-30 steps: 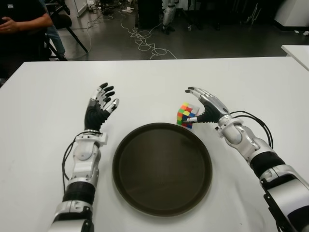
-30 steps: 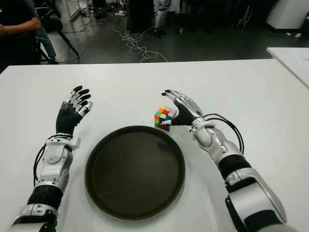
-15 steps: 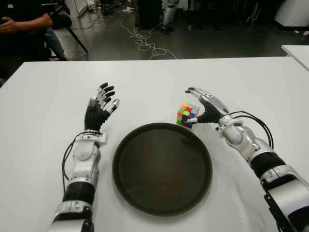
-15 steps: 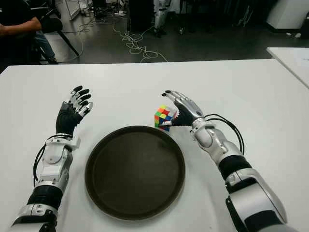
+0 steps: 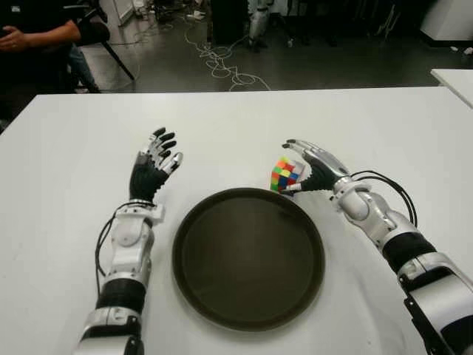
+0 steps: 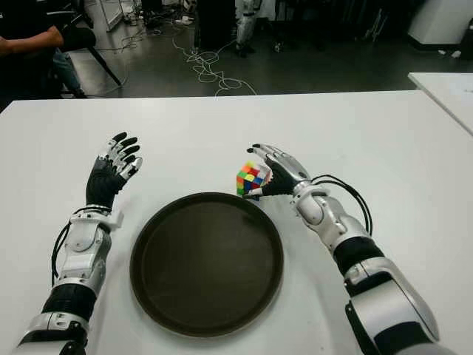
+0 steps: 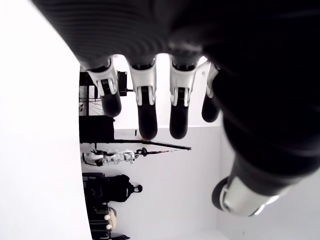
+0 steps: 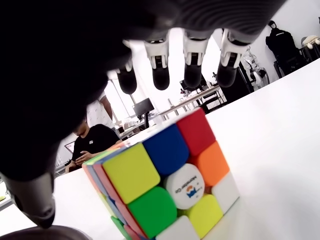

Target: Pick up the Rubik's Cube and put it in the plate

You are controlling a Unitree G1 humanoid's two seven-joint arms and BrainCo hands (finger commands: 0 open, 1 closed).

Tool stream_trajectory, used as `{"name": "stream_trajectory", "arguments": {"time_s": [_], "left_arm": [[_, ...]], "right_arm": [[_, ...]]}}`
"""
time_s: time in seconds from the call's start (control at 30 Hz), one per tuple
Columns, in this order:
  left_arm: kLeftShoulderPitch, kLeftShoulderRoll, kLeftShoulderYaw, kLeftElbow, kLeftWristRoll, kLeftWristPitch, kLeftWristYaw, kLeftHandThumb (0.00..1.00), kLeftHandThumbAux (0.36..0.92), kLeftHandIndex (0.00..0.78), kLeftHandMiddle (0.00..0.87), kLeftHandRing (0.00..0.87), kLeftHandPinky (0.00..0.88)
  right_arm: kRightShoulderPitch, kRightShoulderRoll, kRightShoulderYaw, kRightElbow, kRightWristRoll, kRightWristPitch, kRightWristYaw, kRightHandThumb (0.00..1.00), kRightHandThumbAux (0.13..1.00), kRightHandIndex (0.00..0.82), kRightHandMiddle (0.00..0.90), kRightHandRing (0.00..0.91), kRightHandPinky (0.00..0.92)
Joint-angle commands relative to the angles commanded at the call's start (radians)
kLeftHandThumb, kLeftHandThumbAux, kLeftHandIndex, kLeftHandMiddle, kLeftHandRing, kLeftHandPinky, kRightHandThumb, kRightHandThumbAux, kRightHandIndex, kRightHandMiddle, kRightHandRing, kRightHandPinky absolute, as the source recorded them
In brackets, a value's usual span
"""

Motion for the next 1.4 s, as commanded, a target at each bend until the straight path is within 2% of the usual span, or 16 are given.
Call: {"name": "stream_trajectory", "arguments": {"time_s": [0.27, 0.67, 1.03, 1.17, 1.27, 1.4], "left_arm": [[0.0, 0.0, -0.001, 0.001, 0.006, 0.0, 0.006, 0.027, 0.736, 0.141, 0.201, 0.158, 0.09], [0.003, -0.002, -0.01, -0.007, 0.02, 0.006, 0.019, 0.004, 0.752, 0.137, 0.197, 0.157, 0.098], [0.002, -0.007, -0.009, -0.009, 0.017, 0.004, 0.024, 0.02, 0.762, 0.135, 0.195, 0.162, 0.108], [0.0, -0.008, -0.008, -0.004, 0.02, -0.002, 0.029, 0.012, 0.762, 0.145, 0.198, 0.161, 0.106], [0.0, -0.008, -0.008, -0.002, 0.02, -0.004, 0.03, 0.016, 0.763, 0.148, 0.199, 0.161, 0.108], [0.0, -0.006, -0.01, -0.003, 0.019, 0.002, 0.025, 0.021, 0.762, 0.143, 0.194, 0.153, 0.096]], "right_arm": [[-0.004, 0.003, -0.003, 0.009, 0.004, 0.004, 0.007, 0.0, 0.662, 0.043, 0.062, 0.072, 0.082], [-0.013, 0.016, -0.021, 0.049, 0.032, 0.006, 0.023, 0.0, 0.661, 0.055, 0.075, 0.109, 0.145], [-0.029, 0.027, -0.015, 0.094, 0.041, 0.015, 0.033, 0.0, 0.664, 0.057, 0.083, 0.11, 0.133], [-0.032, 0.028, -0.013, 0.102, 0.039, 0.009, 0.03, 0.0, 0.676, 0.059, 0.084, 0.113, 0.141], [-0.032, 0.029, -0.013, 0.106, 0.042, 0.001, 0.029, 0.0, 0.684, 0.065, 0.093, 0.133, 0.182], [-0.035, 0.029, -0.013, 0.111, 0.042, -0.001, 0.032, 0.0, 0.682, 0.069, 0.098, 0.136, 0.174]]}}
